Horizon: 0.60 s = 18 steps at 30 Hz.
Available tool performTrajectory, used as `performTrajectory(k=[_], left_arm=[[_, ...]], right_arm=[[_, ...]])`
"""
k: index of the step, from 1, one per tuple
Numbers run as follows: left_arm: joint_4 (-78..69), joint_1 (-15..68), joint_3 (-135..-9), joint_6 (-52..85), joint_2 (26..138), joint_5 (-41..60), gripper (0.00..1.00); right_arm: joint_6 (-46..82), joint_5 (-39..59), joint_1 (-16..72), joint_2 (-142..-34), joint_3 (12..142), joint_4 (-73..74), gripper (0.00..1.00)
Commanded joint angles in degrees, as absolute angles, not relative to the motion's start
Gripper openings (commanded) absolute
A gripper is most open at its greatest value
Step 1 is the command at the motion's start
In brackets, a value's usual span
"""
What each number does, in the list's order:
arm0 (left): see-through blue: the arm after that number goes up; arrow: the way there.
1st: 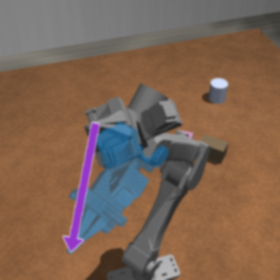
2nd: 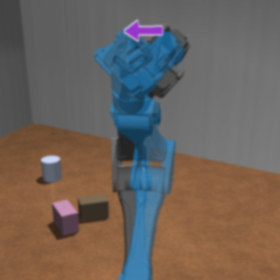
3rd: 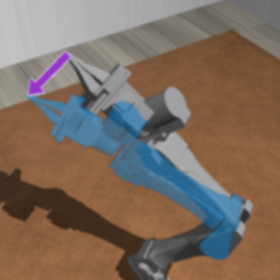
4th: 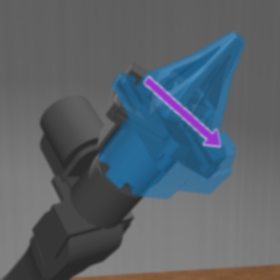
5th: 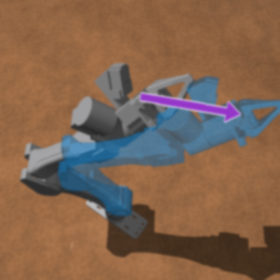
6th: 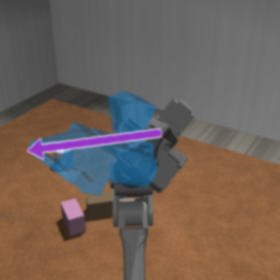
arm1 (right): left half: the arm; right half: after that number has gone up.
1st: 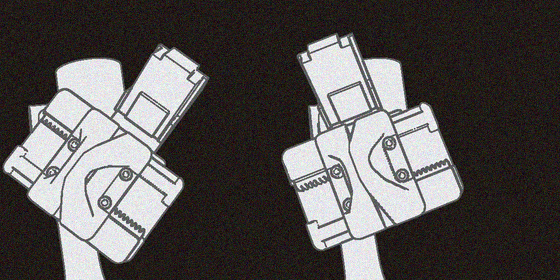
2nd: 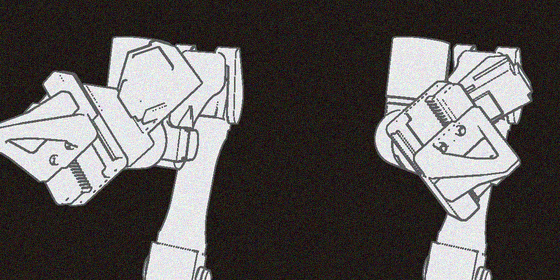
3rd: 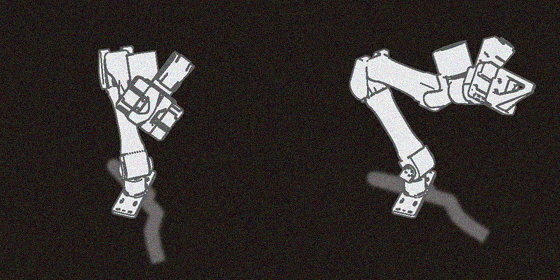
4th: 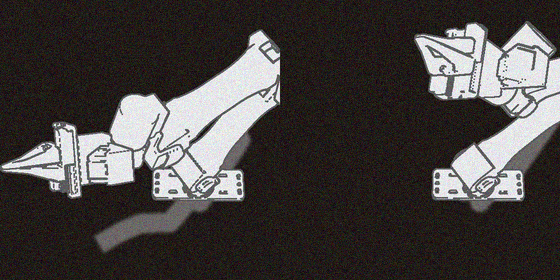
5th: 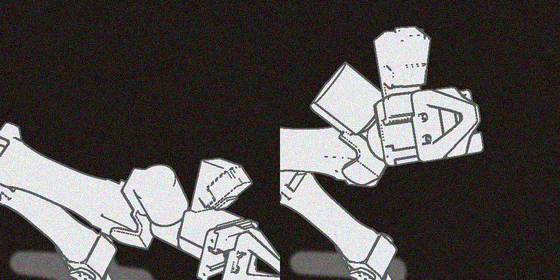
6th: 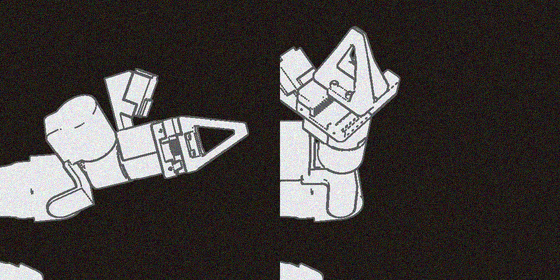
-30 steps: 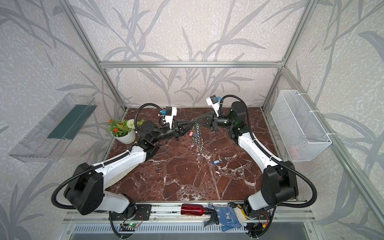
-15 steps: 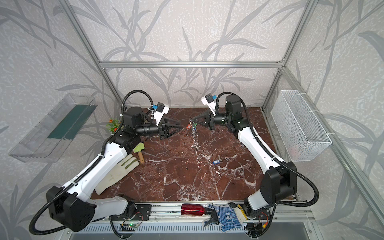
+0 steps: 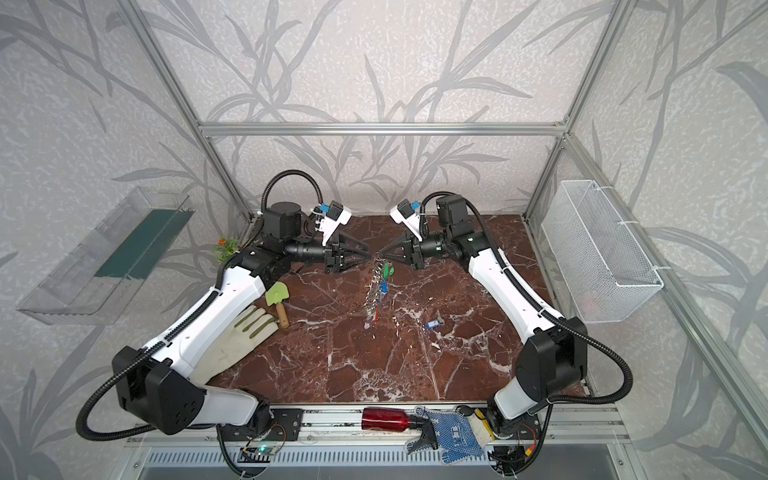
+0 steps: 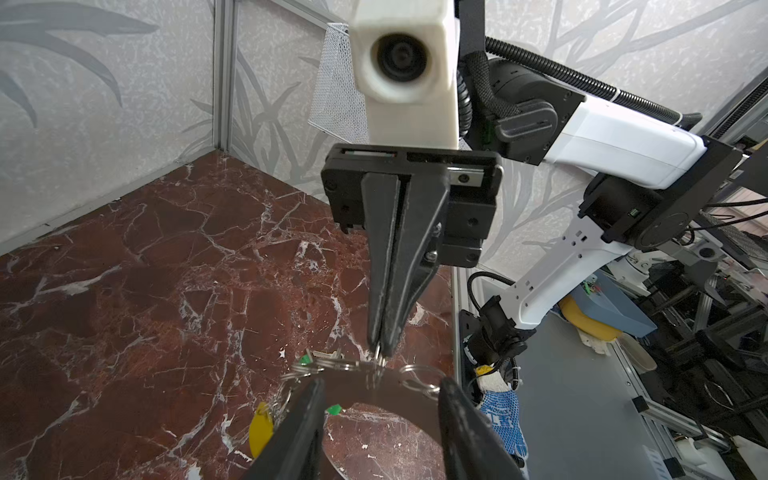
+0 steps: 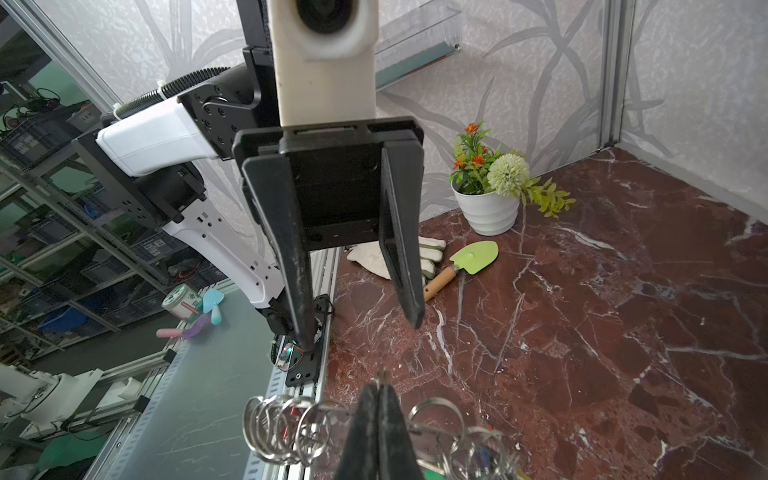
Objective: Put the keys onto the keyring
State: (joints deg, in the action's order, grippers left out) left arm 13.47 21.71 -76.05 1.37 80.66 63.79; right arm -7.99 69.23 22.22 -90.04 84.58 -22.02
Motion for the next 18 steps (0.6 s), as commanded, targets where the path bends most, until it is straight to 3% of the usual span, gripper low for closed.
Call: performTrajectory(k=[1, 5, 7, 18], left_arm=[[14.53, 22.22, -78.66, -0.87, 80.91, 66.17, 0.40], [16.08, 22.41, -79.24, -2.02, 81.62, 66.09, 0.31], [16.15, 22.50, -79.38, -2.06, 82.04, 66.26, 0.22], [19.08, 23.11, -80.12, -4.39, 83.42, 66.62, 0.24]], right_arm=[[-9.07, 70.98, 22.67, -89.81, 87.19, -21.92, 0.00], [-8.35, 71.53, 22.67, -89.77, 87.10, -21.18, 0.00], [-8.17, 71.55, 22.76, -89.74, 87.10, -21.09, 0.00], [-6.80, 71.72, 22.85, -89.25, 86.13, -19.42, 0.00]])
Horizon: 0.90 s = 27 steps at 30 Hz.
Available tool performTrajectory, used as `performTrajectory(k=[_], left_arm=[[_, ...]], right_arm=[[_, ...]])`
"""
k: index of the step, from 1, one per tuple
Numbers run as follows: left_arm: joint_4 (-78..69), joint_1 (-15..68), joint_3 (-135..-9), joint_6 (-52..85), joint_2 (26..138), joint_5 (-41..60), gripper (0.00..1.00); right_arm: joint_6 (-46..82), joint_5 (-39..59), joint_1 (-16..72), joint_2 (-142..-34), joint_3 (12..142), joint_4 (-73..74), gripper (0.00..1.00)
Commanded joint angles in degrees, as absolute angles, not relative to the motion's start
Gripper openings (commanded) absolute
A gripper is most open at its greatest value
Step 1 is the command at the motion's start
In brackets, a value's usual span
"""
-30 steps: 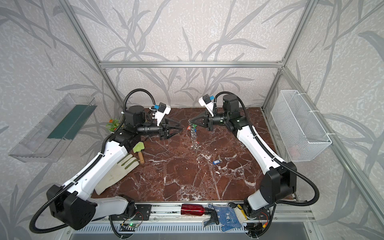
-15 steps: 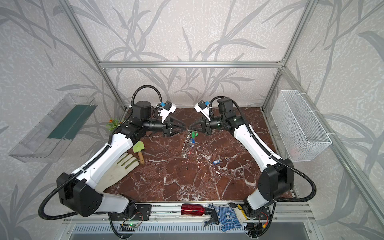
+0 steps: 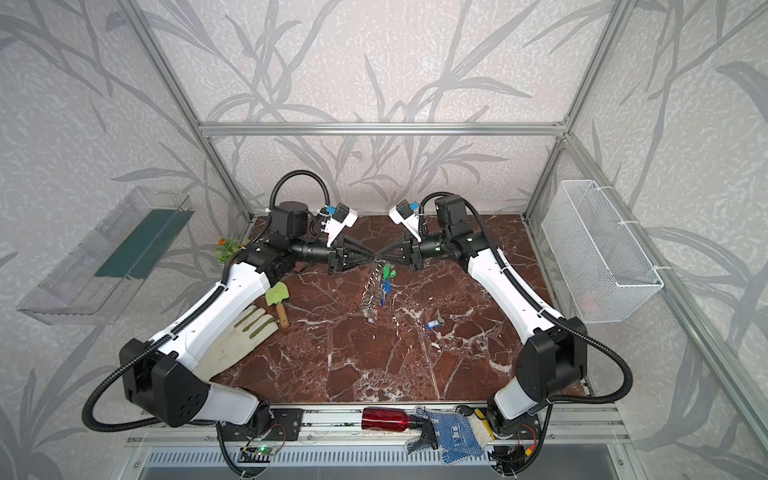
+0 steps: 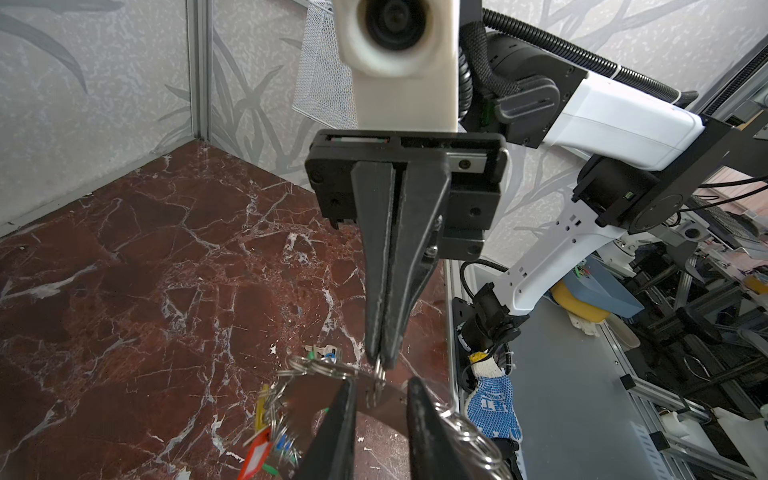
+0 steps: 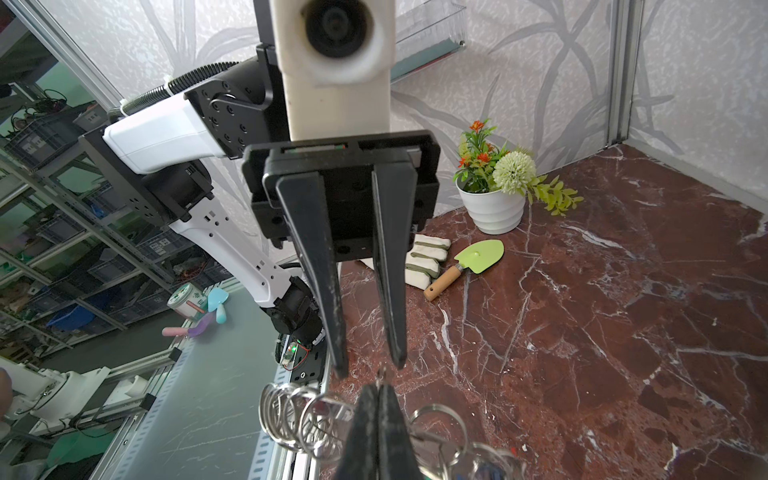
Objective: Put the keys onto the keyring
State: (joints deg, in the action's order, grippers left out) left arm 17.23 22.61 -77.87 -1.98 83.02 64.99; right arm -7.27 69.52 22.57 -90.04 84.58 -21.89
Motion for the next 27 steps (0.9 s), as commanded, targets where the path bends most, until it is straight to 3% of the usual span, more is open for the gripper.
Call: performTrajectory(k=[1, 27], left_arm=[[19.26, 23.20, -80.24, -4.56, 83.53, 66.62, 0.24], [16.26, 24.69, -79.16, -2.28, 83.99, 65.00, 0.00]], right_arm=[[-6.71, 71.72, 22.79, -89.23, 86.13, -19.41, 0.00], [-6.94, 71.59, 23.29, -89.80, 85.78, -19.86, 0.00]])
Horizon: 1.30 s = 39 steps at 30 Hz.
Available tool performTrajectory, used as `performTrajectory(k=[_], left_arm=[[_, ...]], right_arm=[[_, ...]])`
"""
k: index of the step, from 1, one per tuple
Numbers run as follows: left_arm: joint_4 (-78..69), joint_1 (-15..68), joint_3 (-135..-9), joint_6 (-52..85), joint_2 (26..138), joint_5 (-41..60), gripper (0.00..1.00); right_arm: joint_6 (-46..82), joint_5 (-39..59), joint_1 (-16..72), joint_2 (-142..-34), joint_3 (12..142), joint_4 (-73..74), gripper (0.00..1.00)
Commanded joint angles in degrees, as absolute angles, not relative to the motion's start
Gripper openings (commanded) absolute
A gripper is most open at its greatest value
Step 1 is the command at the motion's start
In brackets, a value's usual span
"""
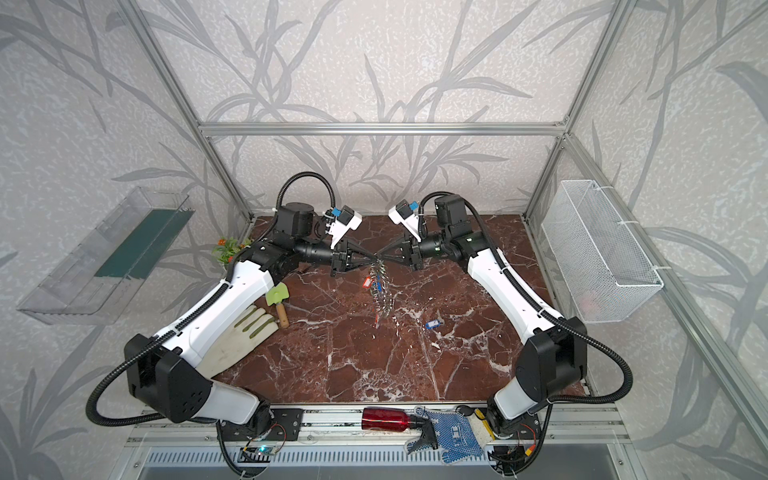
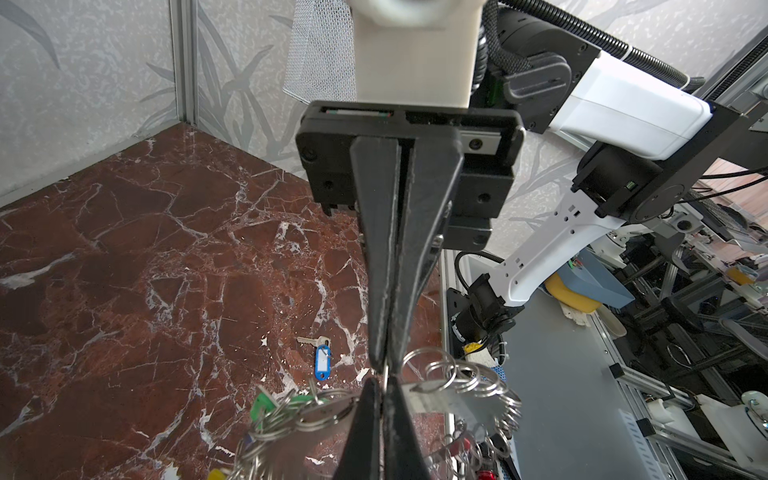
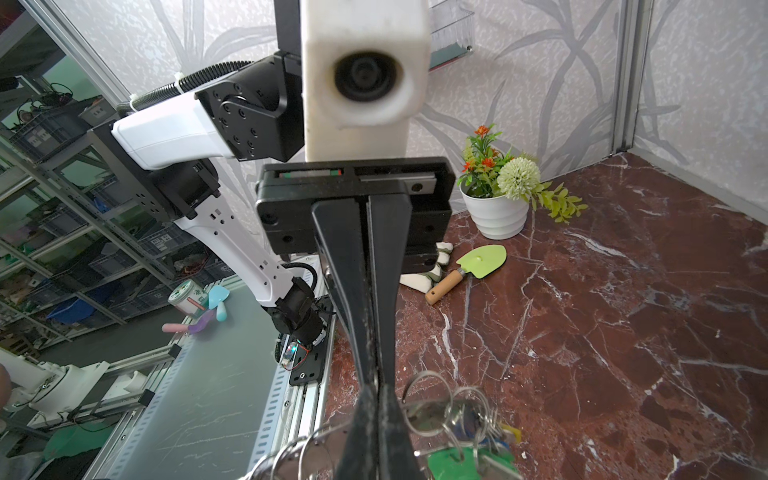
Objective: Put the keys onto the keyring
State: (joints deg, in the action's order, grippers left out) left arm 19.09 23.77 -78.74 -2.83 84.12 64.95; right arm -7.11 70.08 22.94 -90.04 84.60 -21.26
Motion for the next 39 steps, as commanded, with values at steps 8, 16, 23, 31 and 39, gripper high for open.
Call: performTrajectory(k=[8, 16, 23, 31, 39], left_arm=[[6.68, 24.64, -71.79, 3.31, 79.29, 54.48, 0.00], [-5.05, 24.67, -62.01, 10.25, 72.33, 47.38, 0.00], [-12.05, 24.78, -55.62, 14.39, 67.53, 41.51, 0.00], [-14.39, 25.73, -51.96, 14.83, 64.32, 35.84, 0.00], [-4.46, 25.84, -56.12, 20.78, 65.25, 32.05, 0.00]], right_arm=[[-2.19, 67.97, 23.20, -87.91, 84.69, -15.98, 0.42], [5.95, 56.79, 22.94, -84.34, 81.34, -9.42, 0.58], [10.55, 50.70, 22.94, -81.99, 77.60, -6.86, 0.62], [11.83, 45.39, 22.76, -80.94, 75.24, -6.76, 0.69], [14.22, 39.59, 22.75, -81.74, 74.73, -7.53, 0.77]])
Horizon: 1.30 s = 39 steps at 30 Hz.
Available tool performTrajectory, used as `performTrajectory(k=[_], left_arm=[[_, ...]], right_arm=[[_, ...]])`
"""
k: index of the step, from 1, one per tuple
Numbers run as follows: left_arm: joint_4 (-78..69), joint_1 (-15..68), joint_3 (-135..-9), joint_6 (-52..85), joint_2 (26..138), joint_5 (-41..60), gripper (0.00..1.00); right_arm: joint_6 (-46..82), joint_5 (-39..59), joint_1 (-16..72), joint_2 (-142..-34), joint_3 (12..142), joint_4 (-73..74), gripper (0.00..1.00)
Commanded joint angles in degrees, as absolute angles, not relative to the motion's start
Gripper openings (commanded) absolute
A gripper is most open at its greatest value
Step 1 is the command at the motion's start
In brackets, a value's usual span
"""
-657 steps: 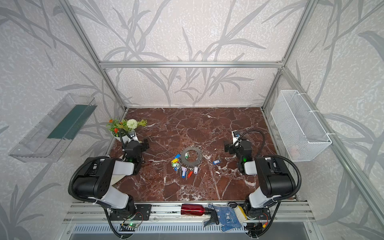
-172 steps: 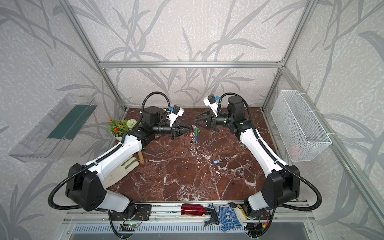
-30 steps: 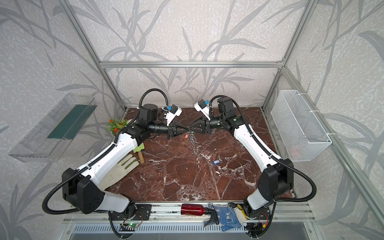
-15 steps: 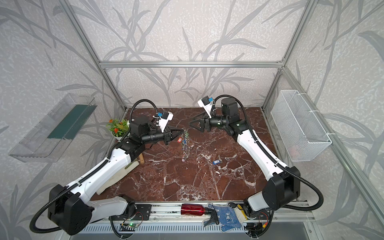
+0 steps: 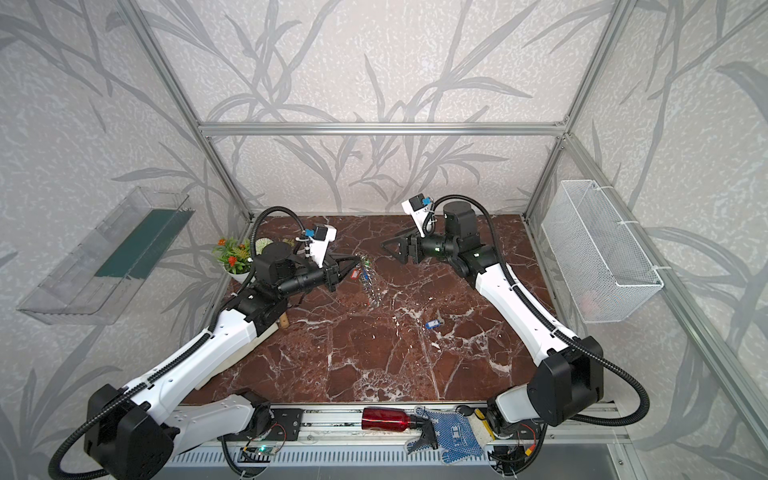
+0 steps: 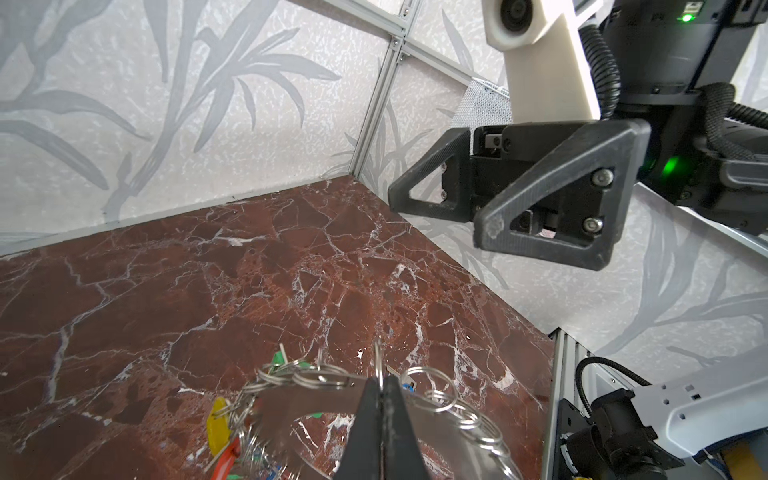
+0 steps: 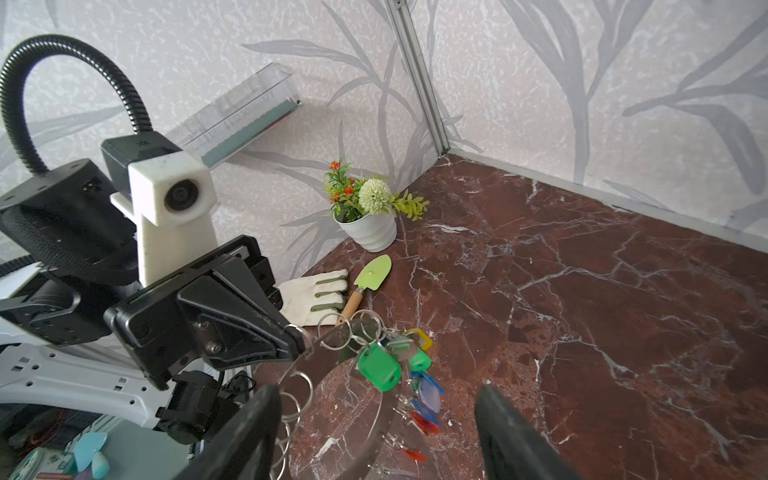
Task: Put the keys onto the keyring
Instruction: 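Open the right gripper off the plate while the left gripper lowers it toward the table, then move the open right gripper over the blue-tagged key on the table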
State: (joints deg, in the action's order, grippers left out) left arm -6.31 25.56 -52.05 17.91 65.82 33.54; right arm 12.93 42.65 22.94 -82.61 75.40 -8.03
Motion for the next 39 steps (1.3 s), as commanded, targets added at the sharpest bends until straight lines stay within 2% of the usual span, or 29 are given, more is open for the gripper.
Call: performTrajectory(k=[1, 10, 16, 22, 34, 36, 39], left_arm=[[-2.11, 25.82, -57.21, 21.23, 65.58, 32.29, 0.00], [15.39, 25.65, -67.12, 26.24, 70.22, 32.04, 0.00], [23.25, 25.49, -71.29, 27.63, 72.92, 33.35, 0.00], [24.30, 25.22, -71.88, 27.09, 74.09, 35.60, 0.00], [19.79, 25.00, -63.35, 20.16, 70.14, 34.39, 0.00], [17.39, 25.03, -60.80, 19.63, 68.59, 35.33, 0.00], [15.95, 25.04, -59.01, 18.95, 67.83, 34.58, 0.00]], right_arm=[[14.24, 38.56, 22.76, -81.74, 74.69, -7.98, 0.78], [16.50, 28.70, 22.76, -79.40, 71.32, -11.74, 0.88], [16.39, 21.89, 22.93, -77.37, 69.65, -16.66, 1.00], [17.31, 16.70, 23.19, -76.74, 68.97, -21.14, 0.99], [18.55, 2.64, 24.12, -74.87, 63.50, -40.16, 1.00], [26.27, 1.95, 24.17, -74.18, 60.04, -40.19, 0.86], [26.58, -0.85, 26.02, -74.54, 56.46, -39.59, 0.85]])
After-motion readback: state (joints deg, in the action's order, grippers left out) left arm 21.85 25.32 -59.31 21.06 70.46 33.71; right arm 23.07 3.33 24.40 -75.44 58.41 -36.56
